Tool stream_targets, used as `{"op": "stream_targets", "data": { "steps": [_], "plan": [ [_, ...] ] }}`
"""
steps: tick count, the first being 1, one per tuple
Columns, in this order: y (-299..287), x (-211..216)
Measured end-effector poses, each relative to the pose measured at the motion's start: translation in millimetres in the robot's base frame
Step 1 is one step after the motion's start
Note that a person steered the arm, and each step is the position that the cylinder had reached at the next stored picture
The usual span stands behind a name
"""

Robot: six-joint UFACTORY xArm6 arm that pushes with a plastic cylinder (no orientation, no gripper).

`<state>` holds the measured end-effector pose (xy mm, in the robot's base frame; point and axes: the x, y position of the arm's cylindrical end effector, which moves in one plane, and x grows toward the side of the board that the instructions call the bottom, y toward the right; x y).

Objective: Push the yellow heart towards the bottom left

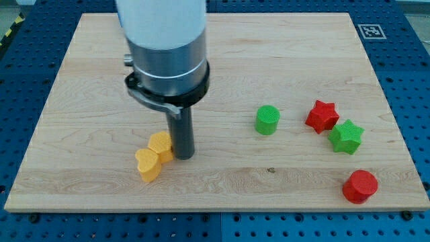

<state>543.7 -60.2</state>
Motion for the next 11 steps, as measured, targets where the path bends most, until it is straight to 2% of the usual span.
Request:
{"op": "stream_targets", "data": {
  "steps": [2, 5, 6, 11],
  "plan": [
    [-38, 15],
    [-14, 30],
    [-27, 41],
    [-104, 40]
  ]
}}
